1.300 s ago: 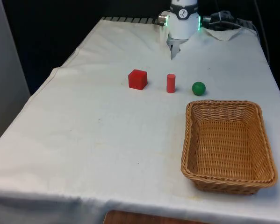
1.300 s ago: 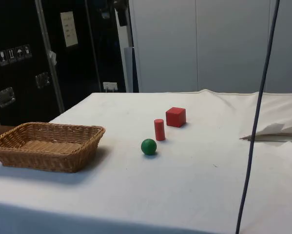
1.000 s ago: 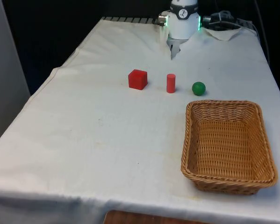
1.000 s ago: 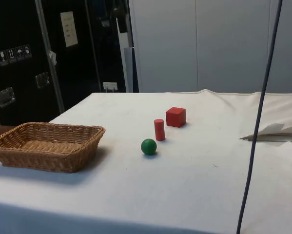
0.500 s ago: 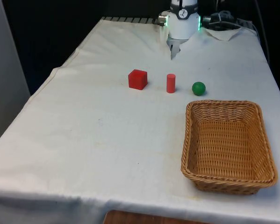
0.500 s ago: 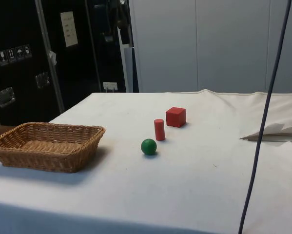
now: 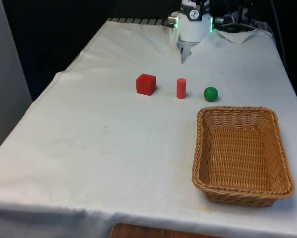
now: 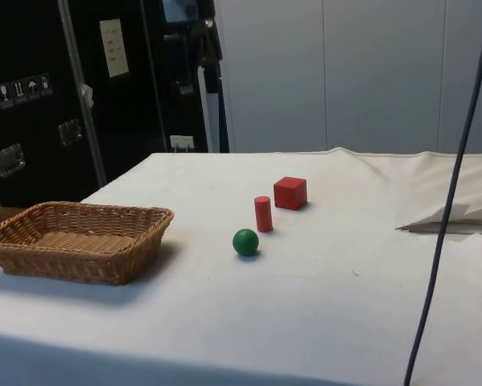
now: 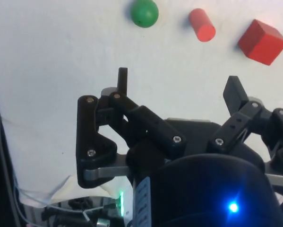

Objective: Pick up the object to the left of the cylinder and place it into the basket.

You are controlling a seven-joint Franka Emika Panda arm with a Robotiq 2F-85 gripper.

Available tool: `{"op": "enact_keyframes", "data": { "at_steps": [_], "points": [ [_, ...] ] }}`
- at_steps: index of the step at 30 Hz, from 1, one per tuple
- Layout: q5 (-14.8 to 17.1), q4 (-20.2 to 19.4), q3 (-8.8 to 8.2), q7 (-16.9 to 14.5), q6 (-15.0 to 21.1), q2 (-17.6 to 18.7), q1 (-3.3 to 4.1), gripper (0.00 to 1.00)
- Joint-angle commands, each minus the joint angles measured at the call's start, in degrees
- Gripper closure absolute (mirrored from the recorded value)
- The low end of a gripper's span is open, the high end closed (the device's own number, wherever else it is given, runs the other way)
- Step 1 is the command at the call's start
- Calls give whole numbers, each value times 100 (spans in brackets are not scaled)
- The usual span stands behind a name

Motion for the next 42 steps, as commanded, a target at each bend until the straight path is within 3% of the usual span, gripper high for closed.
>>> {"op": "enact_keyframes", "data": {
  "at_steps": [1, 3, 4, 11, 21, 22, 24, 30, 31, 42],
  "points": [
    [-103, -120, 23, 115, 172, -52, 11, 0],
    [-126, -212, 52, 155, 281, -63, 11, 0],
    [-40, -149, 46, 74, 172, -23, 0, 0],
    [-178, -567, 109, 246, 751, -57, 6, 0],
    [-178, -1008, 115, 246, 1404, 6, -6, 0],
    [-115, -951, 120, 195, 1255, -11, 0, 0],
    [-172, -1146, 115, 235, 1610, 40, -6, 0],
    [-160, -1432, 103, 195, 2086, 138, -29, 0],
    [-115, -1387, 115, 178, 1971, 126, -17, 0],
    [-132, -1822, 86, 115, 2813, 367, -92, 0]
  ]
}}
